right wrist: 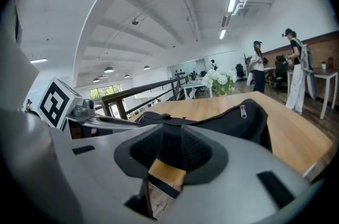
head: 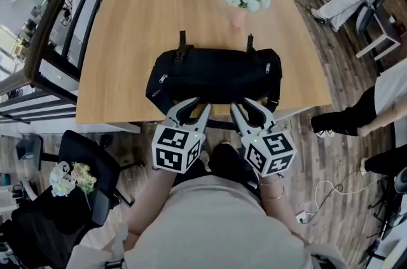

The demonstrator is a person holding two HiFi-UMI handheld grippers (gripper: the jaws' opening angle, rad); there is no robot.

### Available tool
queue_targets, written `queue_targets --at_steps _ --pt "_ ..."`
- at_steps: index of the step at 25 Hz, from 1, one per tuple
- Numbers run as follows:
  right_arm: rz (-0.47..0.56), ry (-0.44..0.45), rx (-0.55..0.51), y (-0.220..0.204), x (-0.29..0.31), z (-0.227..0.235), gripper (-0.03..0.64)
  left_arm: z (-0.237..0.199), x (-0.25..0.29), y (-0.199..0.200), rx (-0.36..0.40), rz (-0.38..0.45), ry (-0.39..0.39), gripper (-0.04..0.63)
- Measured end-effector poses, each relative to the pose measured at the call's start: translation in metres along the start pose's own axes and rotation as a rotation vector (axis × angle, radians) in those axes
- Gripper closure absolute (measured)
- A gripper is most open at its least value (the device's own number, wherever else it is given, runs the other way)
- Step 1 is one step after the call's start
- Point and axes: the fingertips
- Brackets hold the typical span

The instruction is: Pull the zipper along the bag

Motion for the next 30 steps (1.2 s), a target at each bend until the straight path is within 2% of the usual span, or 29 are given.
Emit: queue_targets --at_steps 6,12,21,30 --pt "0.003 -0.001 0.005 0.007 0.005 0.012 0.516 -0.002 0.012 0.006 0.003 -0.009 0.009 0.48" --pt "0.008 -0.002 0.047 0.009 0.0 0.045 0.515 0.015 0.037 0.018 0.005 -0.005 -0.009 0.479" --pt "0.052 -0.049 0.059 0.029 -0.015 0.098 0.515 0.046 0.07 0.024 0.013 -0.02 -0.046 0.48" --pt "0.044 -0.12 0.074 0.034 -0.029 0.163 0.515 0.081 0.11 0.03 0.035 -0.036 -0.097 0.48"
Point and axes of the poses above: the fingertips, and each gripper's own axes: x forward along the fingers, z to its right, y out of its top, and after that the axes turned 7 degrees about y, right-handed
